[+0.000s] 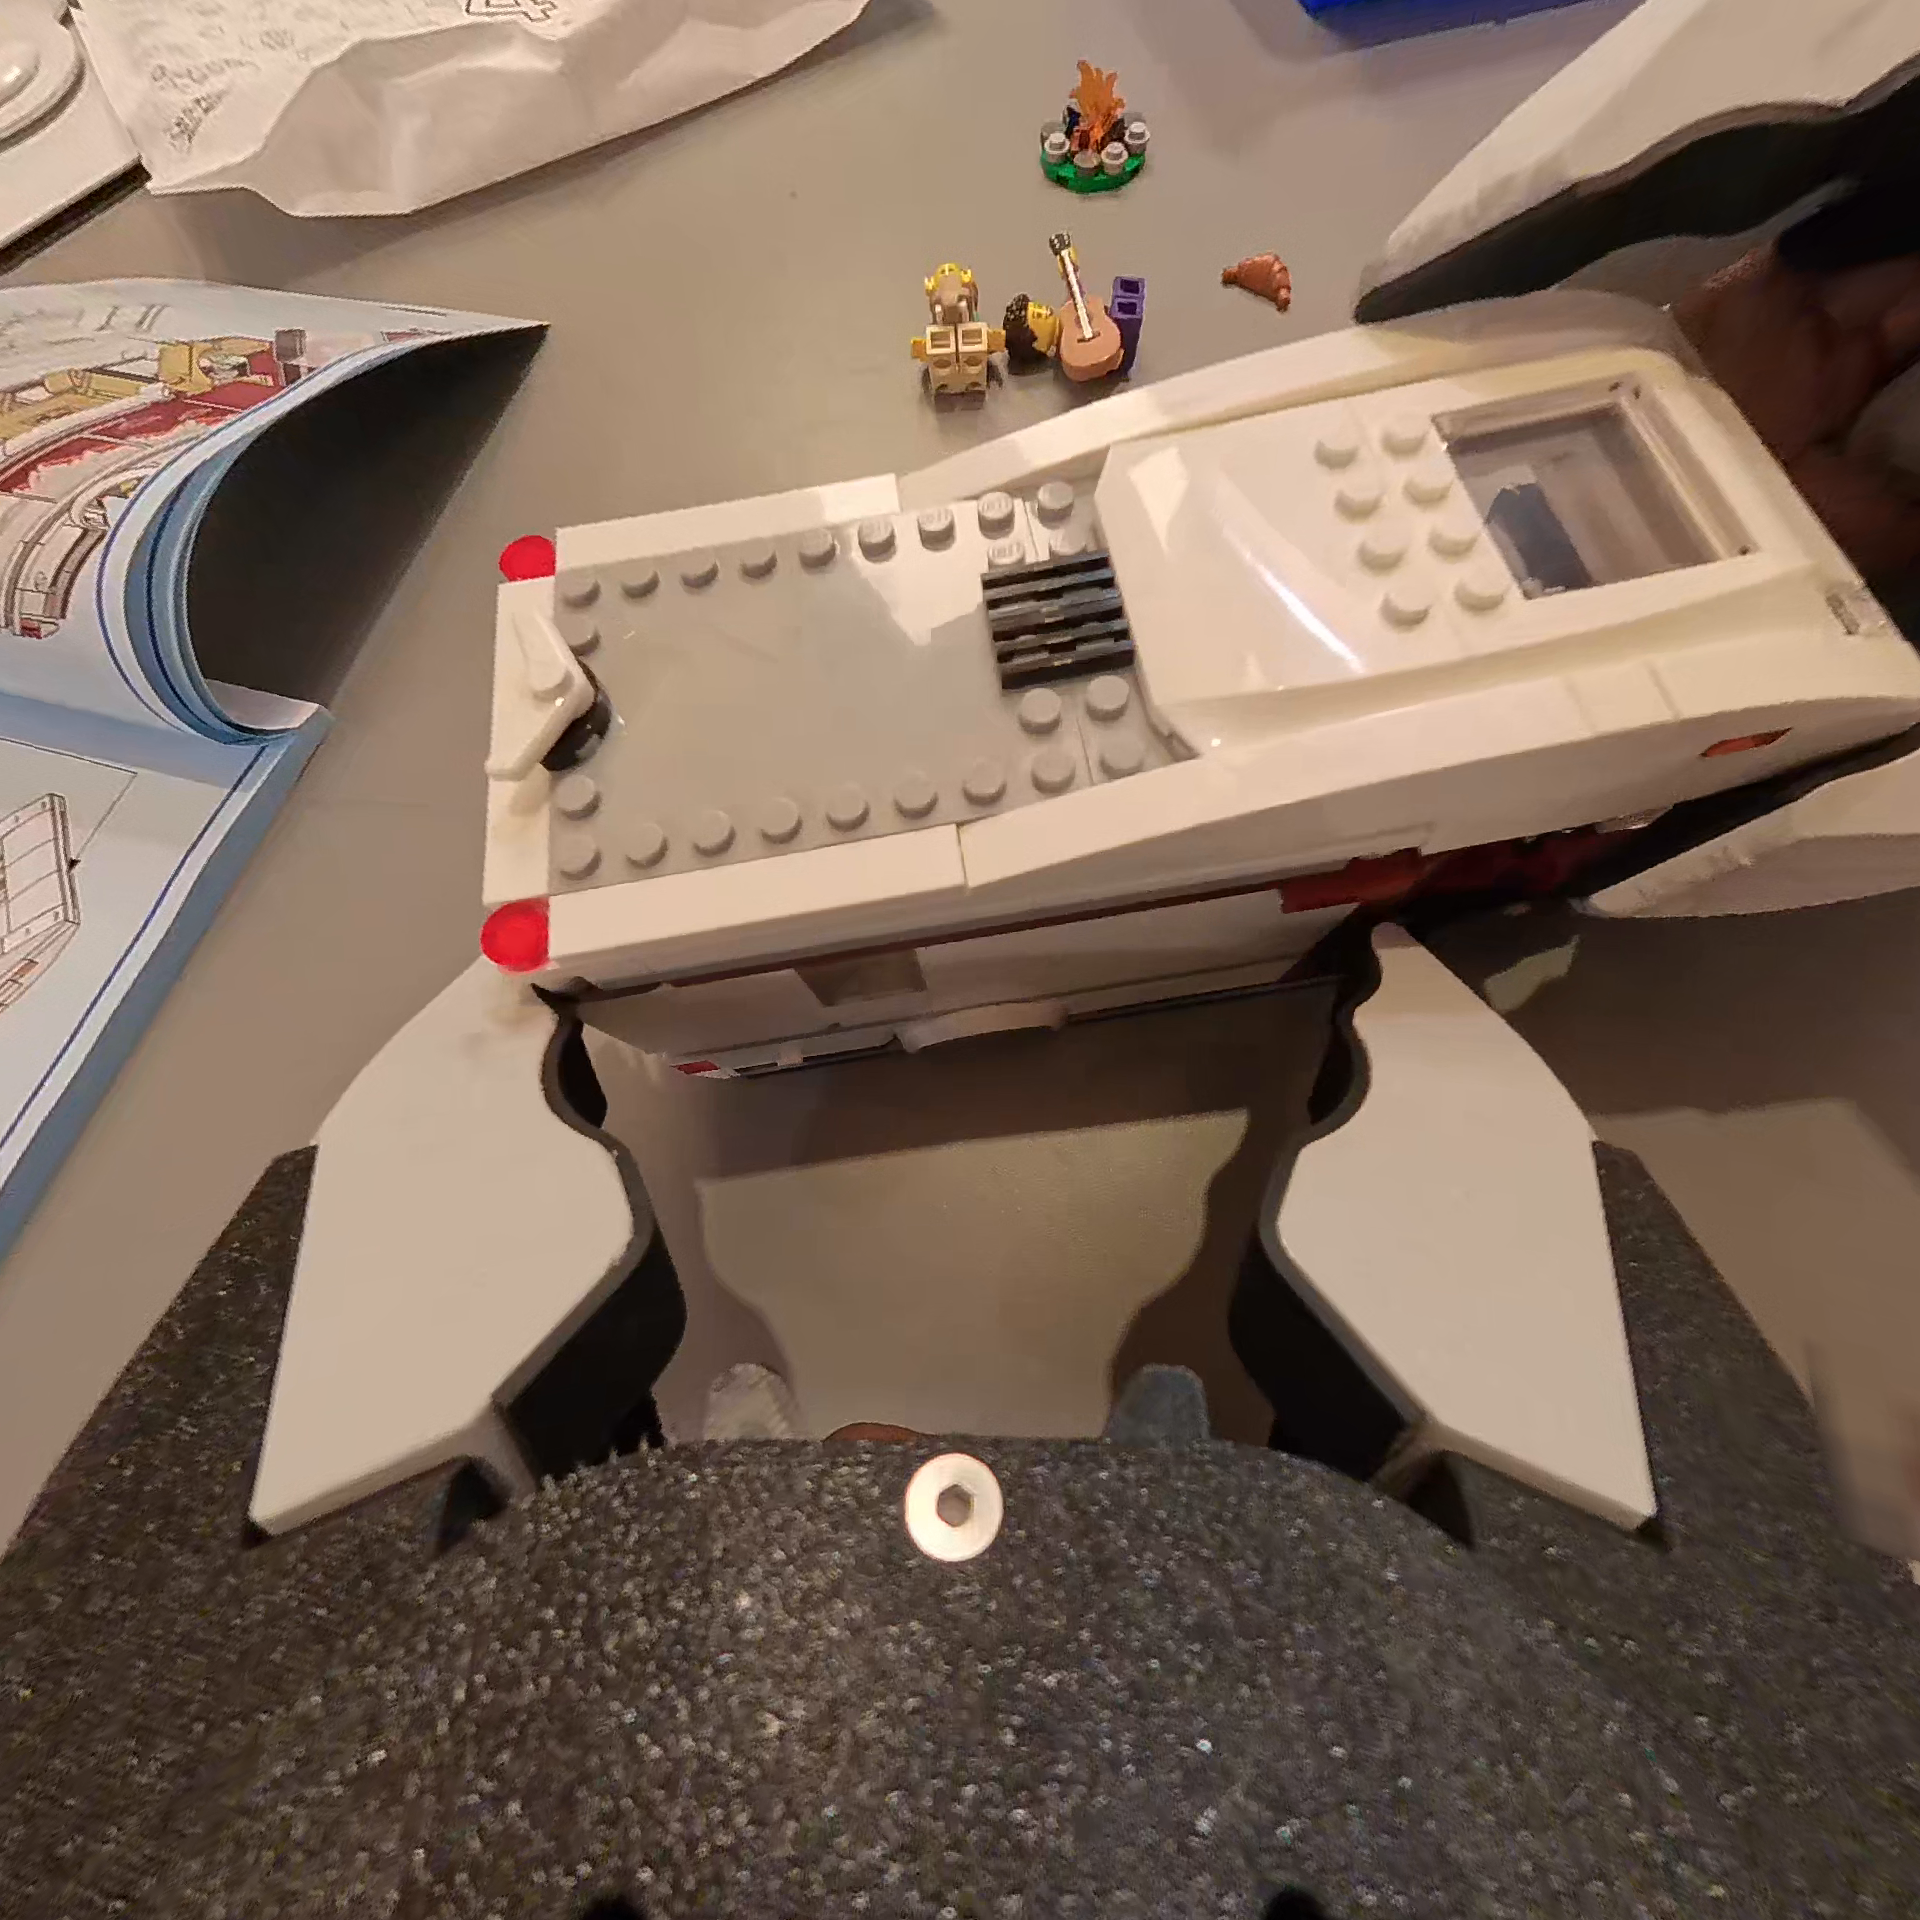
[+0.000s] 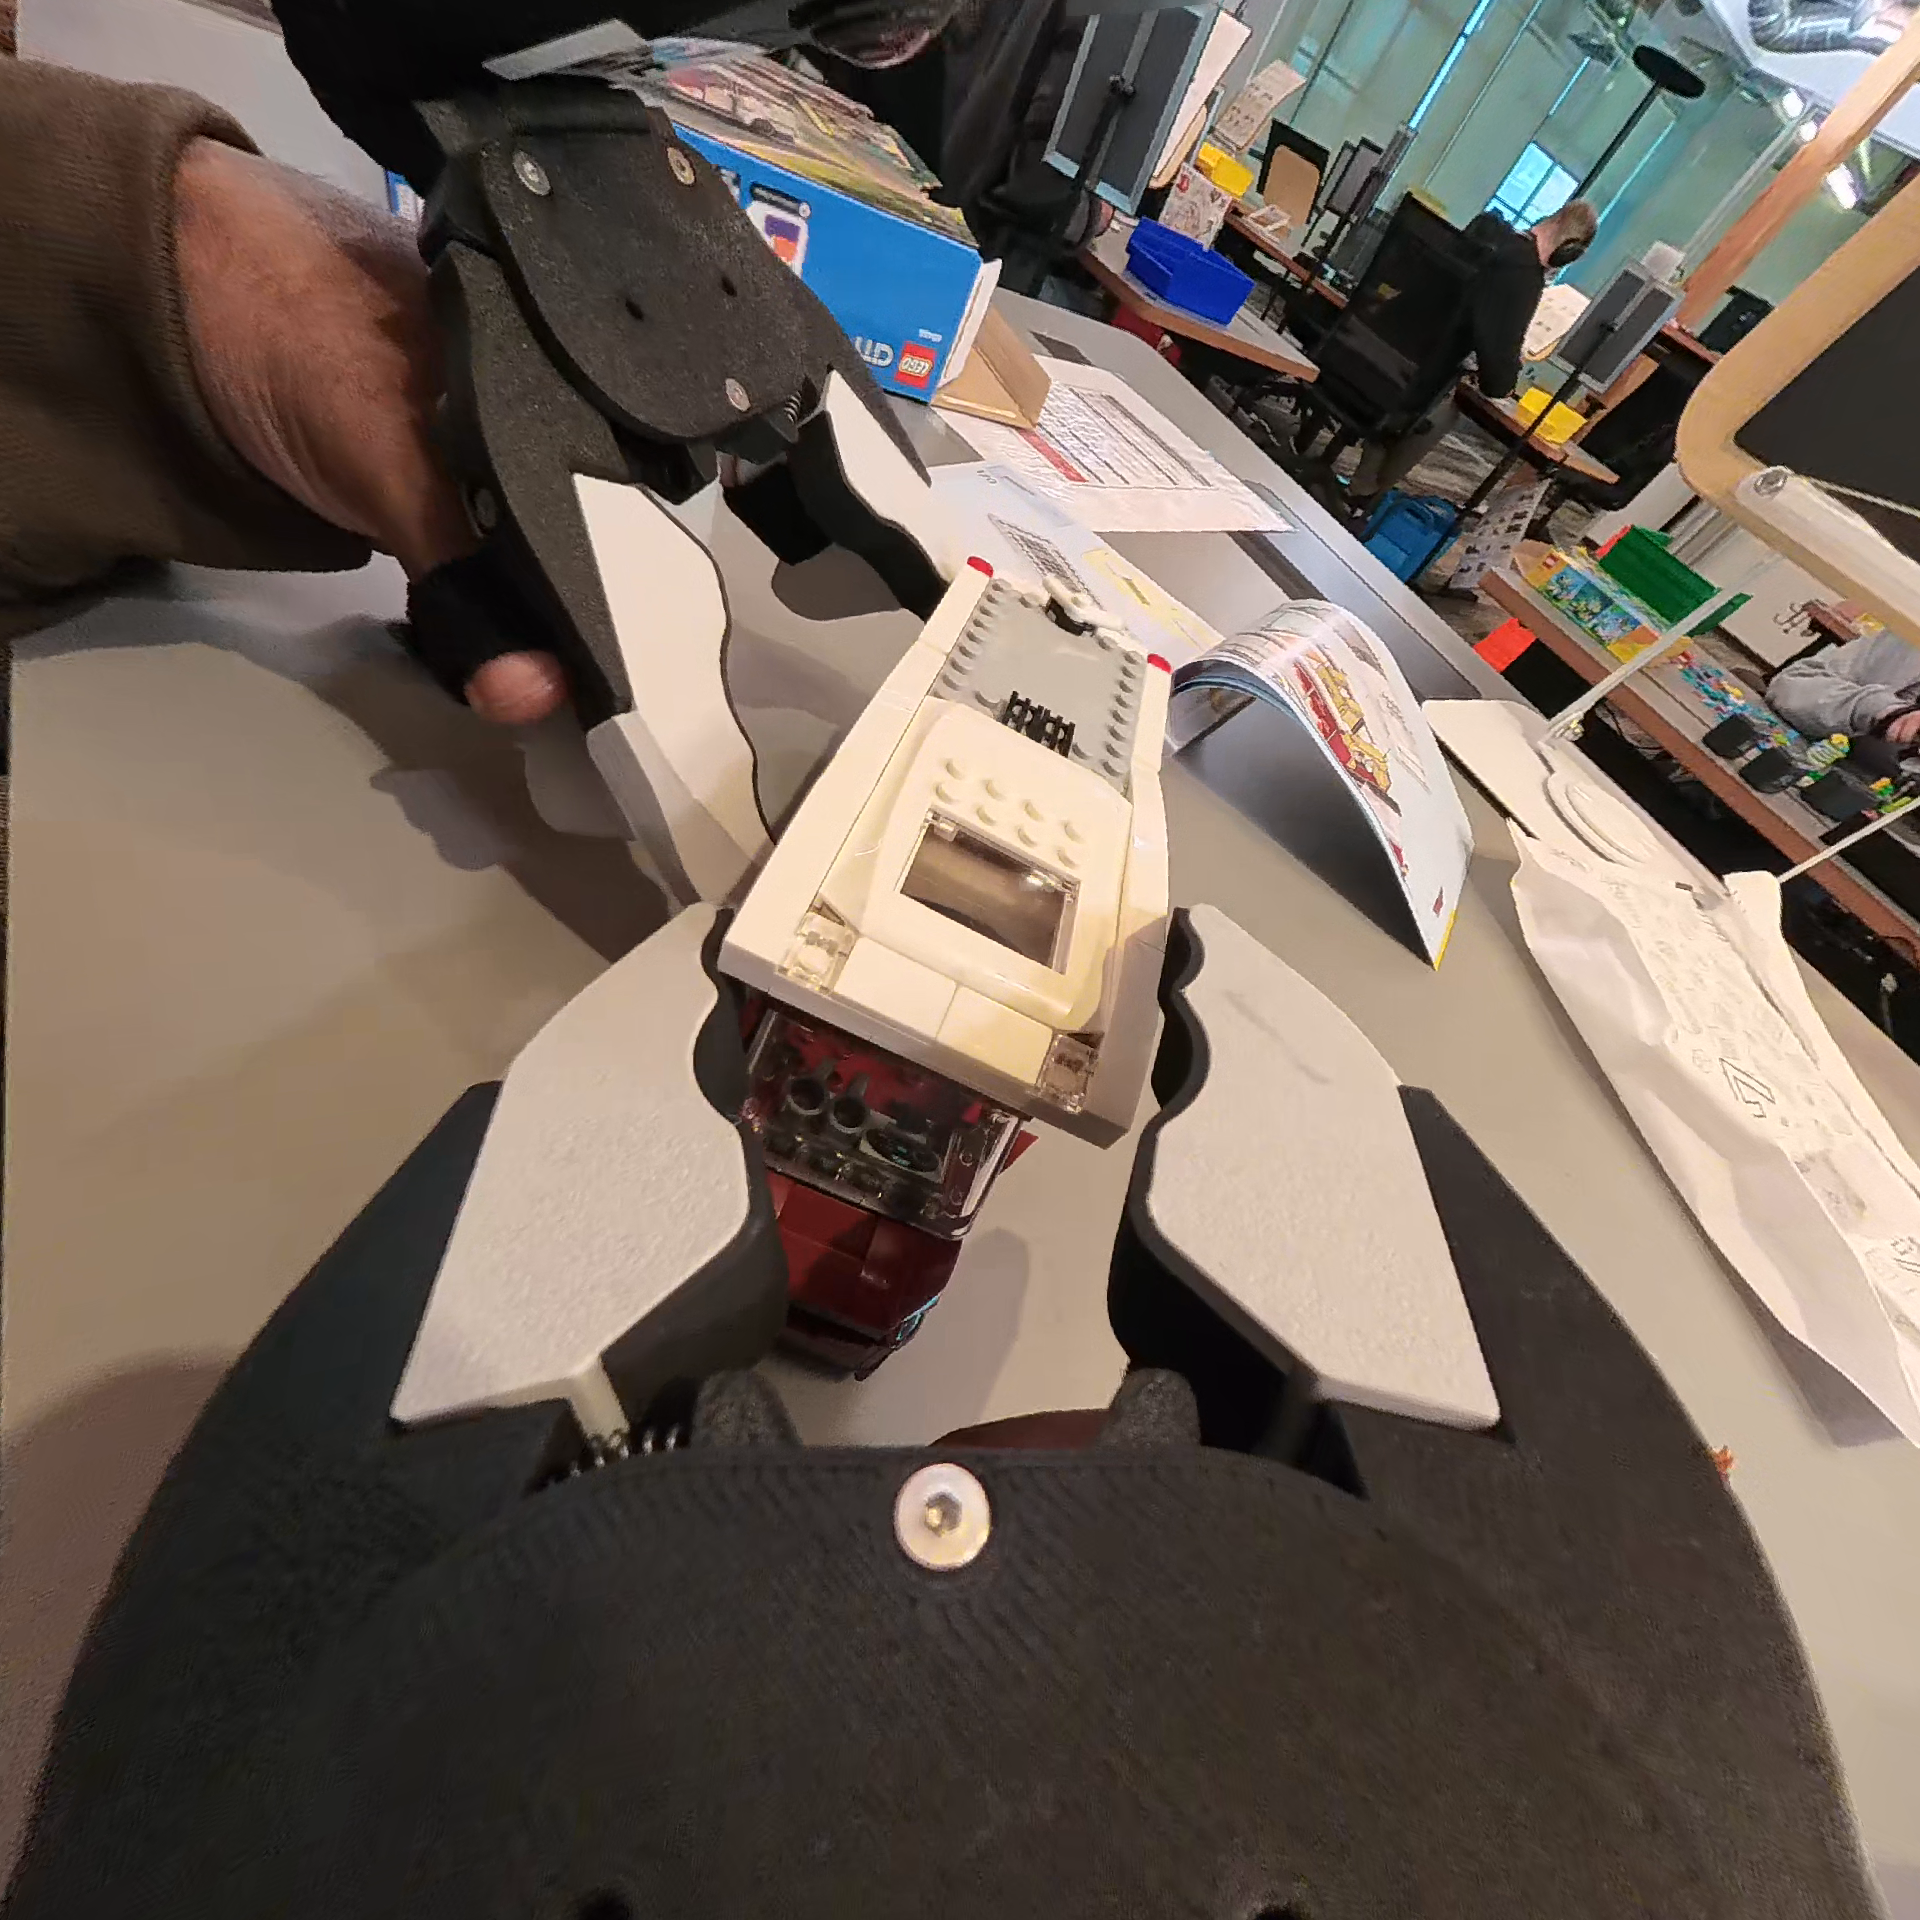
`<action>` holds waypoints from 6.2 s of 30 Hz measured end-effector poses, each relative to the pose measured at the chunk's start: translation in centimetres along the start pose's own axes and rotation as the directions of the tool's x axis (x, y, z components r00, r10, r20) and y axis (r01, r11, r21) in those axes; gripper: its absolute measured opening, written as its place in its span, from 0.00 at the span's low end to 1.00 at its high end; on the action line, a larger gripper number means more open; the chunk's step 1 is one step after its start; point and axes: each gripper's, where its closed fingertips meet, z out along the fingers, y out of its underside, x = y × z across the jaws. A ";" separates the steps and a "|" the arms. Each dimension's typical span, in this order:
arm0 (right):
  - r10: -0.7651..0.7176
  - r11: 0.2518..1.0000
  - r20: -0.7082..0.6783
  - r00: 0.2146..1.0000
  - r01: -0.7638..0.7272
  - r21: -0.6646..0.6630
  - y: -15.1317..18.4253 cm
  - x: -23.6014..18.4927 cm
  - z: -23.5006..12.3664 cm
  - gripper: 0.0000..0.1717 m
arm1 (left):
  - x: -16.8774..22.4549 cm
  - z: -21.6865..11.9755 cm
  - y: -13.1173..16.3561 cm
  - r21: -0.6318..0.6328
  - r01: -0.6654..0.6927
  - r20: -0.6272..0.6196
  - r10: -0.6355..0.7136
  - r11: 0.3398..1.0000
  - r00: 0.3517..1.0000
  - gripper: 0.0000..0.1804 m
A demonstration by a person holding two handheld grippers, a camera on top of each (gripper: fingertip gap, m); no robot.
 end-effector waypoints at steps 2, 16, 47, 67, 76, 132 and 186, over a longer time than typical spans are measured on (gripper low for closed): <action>0.020 1.000 0.010 1.000 -0.020 0.001 -0.1 0.1 -0.1 0.45 | 0.0 0.0 0.0 0.002 -0.002 -0.001 0.002 1.000 1.000 0.74; 0.148 0.985 0.094 0.984 -0.156 0.079 -1.4 -0.3 -0.3 0.46 | 1.5 0.5 0.8 -0.064 -0.059 -0.058 0.055 0.996 0.997 0.56; 0.065 0.986 0.098 0.993 -0.079 0.146 -1.4 0.4 -1.6 0.27 | 1.8 -2.0 -3.9 -0.048 -0.667 -0.211 0.645 0.744 0.735 0.59; 0.109 0.991 0.067 0.992 -0.114 0.075 0.3 2.8 -4.4 0.34 | 3.0 0.6 -4.5 -0.058 -0.753 -0.391 0.679 0.655 0.621 0.44; 0.202 0.933 0.173 0.964 -0.135 -0.334 7.3 1.3 -2.9 0.36 | 2.2 -0.9 -4.6 -0.018 -0.666 -0.329 0.624 0.746 0.708 0.44; 0.528 0.703 0.581 0.619 -0.703 0.110 -3.1 -0.7 -4.9 0.07 | 9.5 -1.1 -5.3 0.181 0.331 -0.420 -0.232 0.926 0.877 0.44; 0.756 0.577 0.429 0.494 -0.812 -0.083 0.2 1.8 -5.0 0.05 | 5.7 -0.3 -4.5 -0.098 -0.471 0.456 0.461 0.876 0.761 0.05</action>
